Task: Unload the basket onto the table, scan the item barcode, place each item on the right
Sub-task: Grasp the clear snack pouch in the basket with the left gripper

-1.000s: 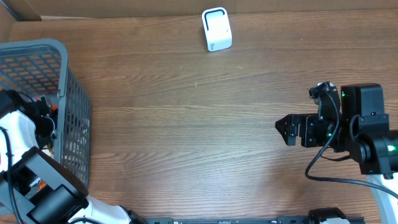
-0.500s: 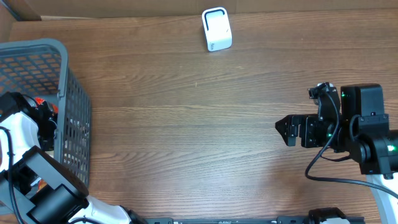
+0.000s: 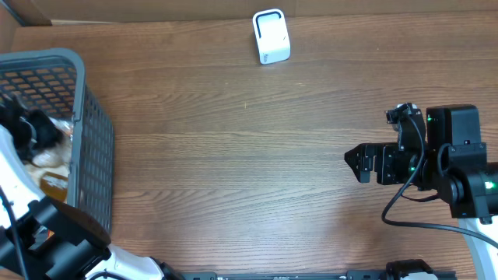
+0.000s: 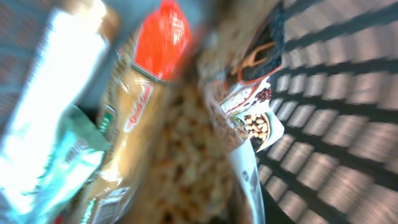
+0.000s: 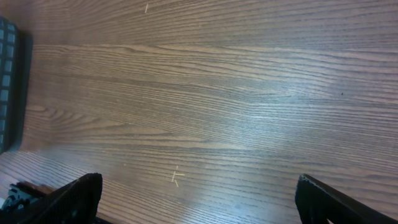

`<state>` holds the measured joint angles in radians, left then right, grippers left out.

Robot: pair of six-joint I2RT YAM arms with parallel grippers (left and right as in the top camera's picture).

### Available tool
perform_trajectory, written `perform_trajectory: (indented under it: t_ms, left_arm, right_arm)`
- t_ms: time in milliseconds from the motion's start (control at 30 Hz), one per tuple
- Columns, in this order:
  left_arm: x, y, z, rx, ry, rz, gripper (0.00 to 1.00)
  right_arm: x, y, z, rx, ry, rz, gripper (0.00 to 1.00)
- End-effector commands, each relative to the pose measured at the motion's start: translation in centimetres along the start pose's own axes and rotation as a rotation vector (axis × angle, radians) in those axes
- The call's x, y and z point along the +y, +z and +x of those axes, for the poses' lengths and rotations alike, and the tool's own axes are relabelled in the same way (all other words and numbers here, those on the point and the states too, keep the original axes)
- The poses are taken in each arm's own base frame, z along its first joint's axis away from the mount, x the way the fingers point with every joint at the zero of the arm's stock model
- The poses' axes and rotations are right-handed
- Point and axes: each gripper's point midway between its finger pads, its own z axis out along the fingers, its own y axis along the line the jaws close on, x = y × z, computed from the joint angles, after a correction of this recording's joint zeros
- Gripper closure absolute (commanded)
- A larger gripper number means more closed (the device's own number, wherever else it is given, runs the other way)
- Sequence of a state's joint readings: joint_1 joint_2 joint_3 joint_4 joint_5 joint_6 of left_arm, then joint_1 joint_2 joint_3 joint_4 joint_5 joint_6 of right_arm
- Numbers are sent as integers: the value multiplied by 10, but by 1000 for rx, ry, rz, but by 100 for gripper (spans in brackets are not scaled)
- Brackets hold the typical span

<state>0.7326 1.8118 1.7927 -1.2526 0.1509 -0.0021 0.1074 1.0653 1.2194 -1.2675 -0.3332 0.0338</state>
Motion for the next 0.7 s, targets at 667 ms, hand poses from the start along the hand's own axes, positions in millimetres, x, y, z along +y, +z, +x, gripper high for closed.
perform_trajectory:
  t_ms: [667]
  left_arm:
    - [-214, -200, 30, -348, 495, 217, 90]
  right_arm:
    - [4, -6, -6, -26, -21, -2, 0]
